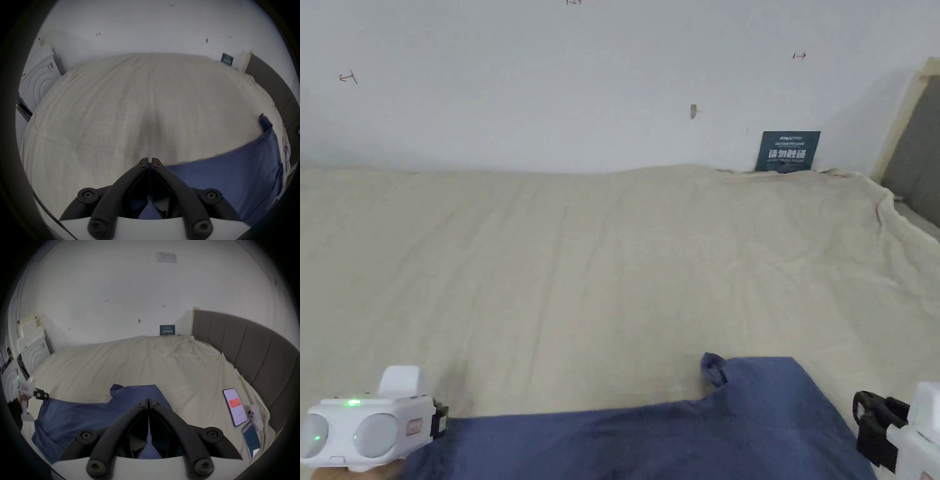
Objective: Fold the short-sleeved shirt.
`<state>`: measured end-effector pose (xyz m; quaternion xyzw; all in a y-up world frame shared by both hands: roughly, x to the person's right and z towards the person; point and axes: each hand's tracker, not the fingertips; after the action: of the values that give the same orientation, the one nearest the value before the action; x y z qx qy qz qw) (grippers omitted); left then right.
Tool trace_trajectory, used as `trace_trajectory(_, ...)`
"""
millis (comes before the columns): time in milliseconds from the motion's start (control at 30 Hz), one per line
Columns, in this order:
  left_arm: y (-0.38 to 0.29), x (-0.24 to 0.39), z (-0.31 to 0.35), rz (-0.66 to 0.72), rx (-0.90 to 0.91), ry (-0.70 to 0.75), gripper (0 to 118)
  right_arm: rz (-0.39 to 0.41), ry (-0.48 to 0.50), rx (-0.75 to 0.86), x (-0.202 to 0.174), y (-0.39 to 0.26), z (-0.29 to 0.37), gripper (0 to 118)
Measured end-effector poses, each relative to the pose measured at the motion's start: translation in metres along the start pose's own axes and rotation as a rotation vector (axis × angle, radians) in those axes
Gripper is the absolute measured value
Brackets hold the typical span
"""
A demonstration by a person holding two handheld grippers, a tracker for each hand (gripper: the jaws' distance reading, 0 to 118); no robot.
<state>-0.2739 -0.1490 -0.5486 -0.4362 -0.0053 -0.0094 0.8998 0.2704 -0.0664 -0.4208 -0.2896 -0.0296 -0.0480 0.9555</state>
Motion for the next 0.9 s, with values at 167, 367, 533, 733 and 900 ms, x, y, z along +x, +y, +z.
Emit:
trace_trajectory(167, 0.008, -0.002, 0.042, -0.007, 0.051, -0.114, 0, 0.02, -0.025, -0.152, 0.014, 0.017, -0.059, 62)
trace_trajectory(367, 0.006, -0.008, 0.064, -0.025, 0.078, -0.109, 0, 0.07, -0.05, -0.302, 0.027, 0.008, -0.137, 85)
trace_trajectory(533, 0.006, -0.013, 0.063, -0.011, 0.071, -0.117, 0, 0.102, -0.042, -0.4, 0.022, -0.006, -0.173, 63)
trace_trajectory(733, -0.001, -0.022, 0.053, 0.001, 0.061, -0.118, 0, 0.073, 0.002, -0.426, 0.027, -0.015, -0.183, 2)
trace_trajectory(900, -0.008, -0.028, 0.066, 0.043, 0.065, -0.117, 0, 0.103, 0.007, -0.329, 0.024, -0.013, -0.151, 2)
